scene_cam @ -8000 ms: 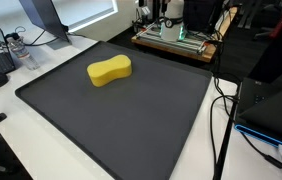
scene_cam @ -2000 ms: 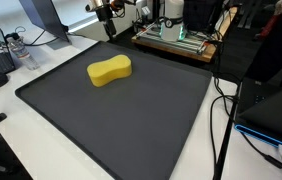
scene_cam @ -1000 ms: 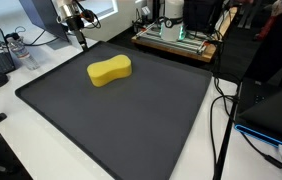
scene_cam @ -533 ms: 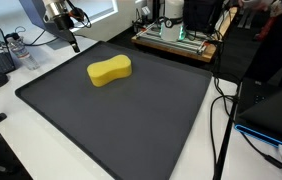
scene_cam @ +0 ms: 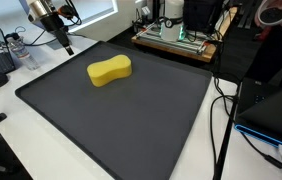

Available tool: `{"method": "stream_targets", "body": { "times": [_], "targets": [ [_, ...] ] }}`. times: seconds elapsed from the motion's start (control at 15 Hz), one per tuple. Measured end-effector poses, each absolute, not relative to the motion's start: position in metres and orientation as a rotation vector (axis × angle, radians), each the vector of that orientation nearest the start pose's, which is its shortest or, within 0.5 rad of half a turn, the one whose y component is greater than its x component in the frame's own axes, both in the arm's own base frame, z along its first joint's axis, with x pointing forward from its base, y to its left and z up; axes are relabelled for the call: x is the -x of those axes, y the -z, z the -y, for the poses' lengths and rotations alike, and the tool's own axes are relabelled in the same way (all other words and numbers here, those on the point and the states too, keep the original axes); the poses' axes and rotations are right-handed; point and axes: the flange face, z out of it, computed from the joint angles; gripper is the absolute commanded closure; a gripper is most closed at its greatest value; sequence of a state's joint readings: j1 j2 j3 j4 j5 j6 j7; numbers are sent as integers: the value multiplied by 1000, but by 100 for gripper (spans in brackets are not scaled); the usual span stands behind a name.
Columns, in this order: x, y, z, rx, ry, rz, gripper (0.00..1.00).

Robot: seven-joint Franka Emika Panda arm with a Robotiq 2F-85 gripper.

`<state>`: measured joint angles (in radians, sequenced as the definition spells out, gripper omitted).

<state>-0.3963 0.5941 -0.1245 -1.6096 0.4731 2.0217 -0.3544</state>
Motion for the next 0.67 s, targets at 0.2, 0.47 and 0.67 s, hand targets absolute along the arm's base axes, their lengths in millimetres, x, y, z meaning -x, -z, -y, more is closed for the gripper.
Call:
{"method": "stream_targets", "body": {
  "times": [0.2, 0.47, 0.67],
  "targets": [
    [-623, -277, 286, 2743, -106, -503, 0],
    [-646, -287, 258, 2771, -269, -479, 0],
    [-661, -296, 237, 2802, -372, -489, 0]
  ]
}}
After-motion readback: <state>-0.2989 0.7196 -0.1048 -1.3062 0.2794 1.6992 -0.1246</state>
